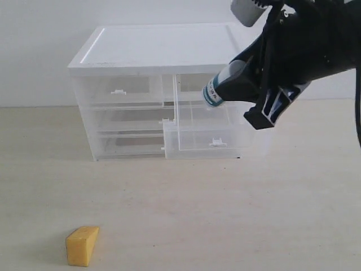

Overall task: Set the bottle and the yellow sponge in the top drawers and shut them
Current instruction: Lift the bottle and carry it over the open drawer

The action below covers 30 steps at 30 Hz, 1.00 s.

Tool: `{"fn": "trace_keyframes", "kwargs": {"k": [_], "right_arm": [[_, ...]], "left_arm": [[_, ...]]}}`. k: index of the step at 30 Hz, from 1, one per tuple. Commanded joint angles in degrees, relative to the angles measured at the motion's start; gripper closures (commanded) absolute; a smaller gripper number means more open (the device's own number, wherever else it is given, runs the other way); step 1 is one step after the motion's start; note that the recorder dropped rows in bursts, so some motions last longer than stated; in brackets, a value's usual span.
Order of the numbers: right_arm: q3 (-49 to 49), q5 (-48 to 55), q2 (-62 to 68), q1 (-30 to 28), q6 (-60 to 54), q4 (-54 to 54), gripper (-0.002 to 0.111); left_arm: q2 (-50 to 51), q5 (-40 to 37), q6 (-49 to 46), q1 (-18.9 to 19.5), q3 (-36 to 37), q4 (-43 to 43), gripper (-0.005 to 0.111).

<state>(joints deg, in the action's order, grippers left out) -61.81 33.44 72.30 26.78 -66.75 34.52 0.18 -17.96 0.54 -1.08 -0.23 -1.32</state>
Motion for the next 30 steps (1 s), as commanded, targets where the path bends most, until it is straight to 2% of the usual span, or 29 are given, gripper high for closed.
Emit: {"fn": "trace_keyframes", "kwargs": {"k": [1, 5, 10, 16, 23, 30], "right_arm": [[-1.9, 1.3, 3.1, -6.6, -15.4, 17.7, 0.108], [-4.6, 18.1, 8.2, -14.9, -30.9, 33.1, 0.108], [-7.0, 26.4, 16.4, -20.5, -37.8, 39.4, 0.108], [-10.9, 28.8, 27.9, -20.5, -43.6, 44.5, 0.108], [-12.2, 29.0, 31.8, -20.1, -44.0, 44.8, 0.108], [-12.2, 21.4, 33.6, -17.0, -44.5, 44.8, 0.108]], "left_arm": [[-0.2, 0.1, -0.2, 0.1, 0.2, -0.4, 0.102], [-0.2, 0.1, -0.2, 0.1, 0.2, -0.4, 0.102], [-0.2, 0.1, -0.2, 0.1, 0.2, -0.4, 0.102], [-0.2, 0.1, -0.2, 0.1, 0.2, -0.4, 0.102], [-0.2, 0.1, -0.2, 0.1, 0.2, -0.4, 0.102], [-0.2, 0.1, -0.2, 0.1, 0.2, -0.4, 0.102]]}}
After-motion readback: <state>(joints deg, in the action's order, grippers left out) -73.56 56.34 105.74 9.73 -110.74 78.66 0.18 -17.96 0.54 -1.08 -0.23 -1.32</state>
